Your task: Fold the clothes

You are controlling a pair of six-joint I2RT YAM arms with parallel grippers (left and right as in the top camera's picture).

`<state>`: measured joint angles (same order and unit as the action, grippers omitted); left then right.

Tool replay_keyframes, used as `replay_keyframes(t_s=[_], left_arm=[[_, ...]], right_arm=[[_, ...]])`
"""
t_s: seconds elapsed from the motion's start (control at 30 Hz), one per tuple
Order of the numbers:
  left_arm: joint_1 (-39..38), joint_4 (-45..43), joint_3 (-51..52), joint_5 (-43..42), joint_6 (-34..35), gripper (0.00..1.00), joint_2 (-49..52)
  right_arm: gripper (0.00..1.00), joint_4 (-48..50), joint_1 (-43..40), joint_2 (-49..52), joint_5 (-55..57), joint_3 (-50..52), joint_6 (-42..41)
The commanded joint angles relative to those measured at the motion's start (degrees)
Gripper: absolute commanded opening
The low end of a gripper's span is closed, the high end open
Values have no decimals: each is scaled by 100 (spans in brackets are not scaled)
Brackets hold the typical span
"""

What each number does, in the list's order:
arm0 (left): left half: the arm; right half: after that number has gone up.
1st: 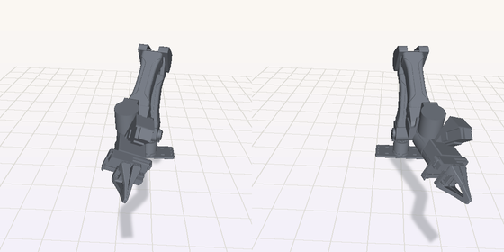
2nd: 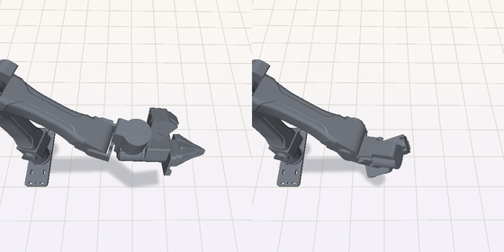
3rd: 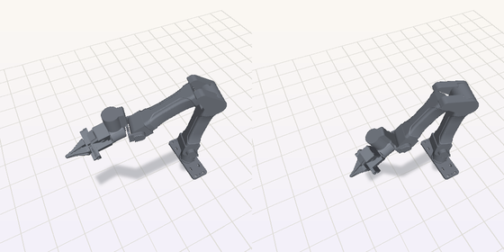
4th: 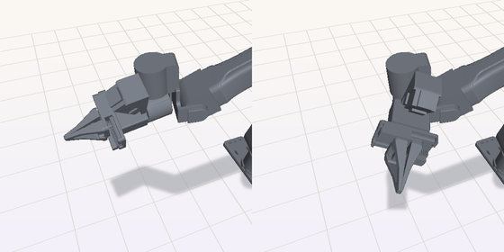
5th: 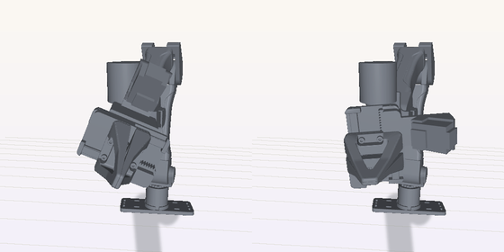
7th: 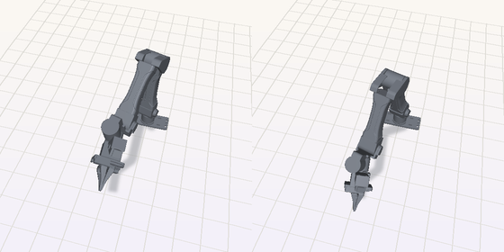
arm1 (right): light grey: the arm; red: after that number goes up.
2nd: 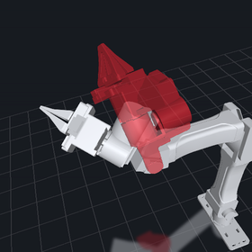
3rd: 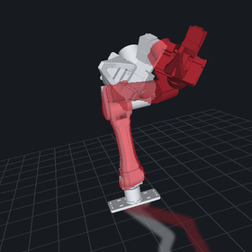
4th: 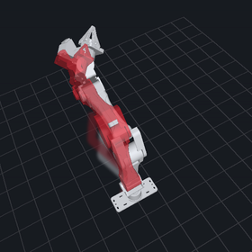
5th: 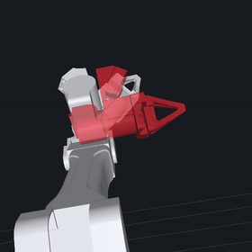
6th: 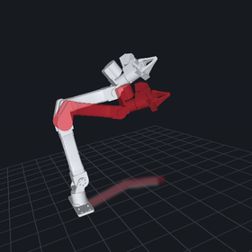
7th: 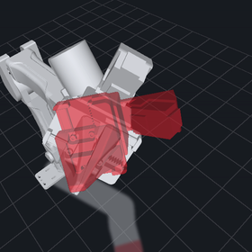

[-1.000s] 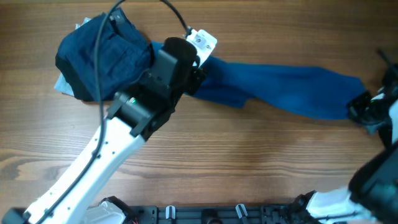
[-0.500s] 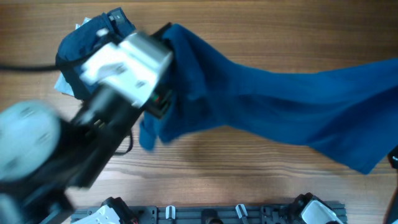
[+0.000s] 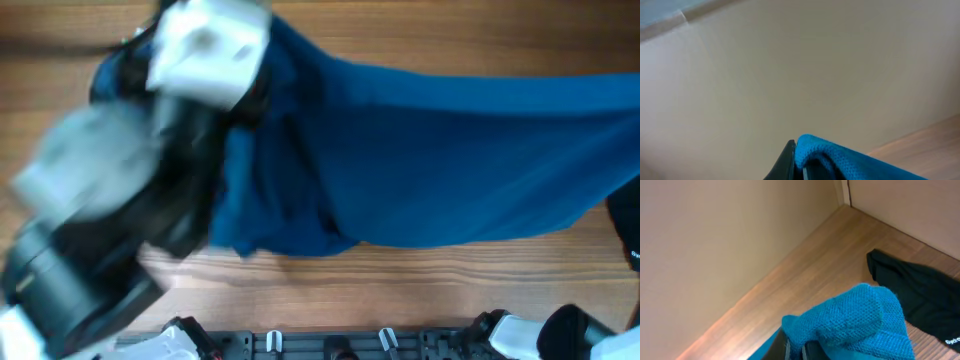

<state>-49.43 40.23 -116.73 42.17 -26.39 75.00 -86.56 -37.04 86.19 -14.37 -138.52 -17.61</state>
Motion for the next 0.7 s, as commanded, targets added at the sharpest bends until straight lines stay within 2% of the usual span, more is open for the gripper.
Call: replay_keyframes(t_s=[0.0,0.17,0.27,0.37,0.67], left_arm=[[160,-197,-68,-127,155,4,214],[-323,-92,-118,-380,144,4,9],[-835,339,-118,-374,111,4,-350],[-1200,461,-122,-81,17,4,-730],[-1412,459,-286,151,-474,4,-1036]], right_arm=[[4,120,-17,-72,-214,-68,267],[4,-35,-17,-424,-203,-68,245],[4,-144,-17,-809,-201,-68,245],[4,-334,-17,-1198,-120,-68,243],[4,-553,-17,-1587,295,-345,74]])
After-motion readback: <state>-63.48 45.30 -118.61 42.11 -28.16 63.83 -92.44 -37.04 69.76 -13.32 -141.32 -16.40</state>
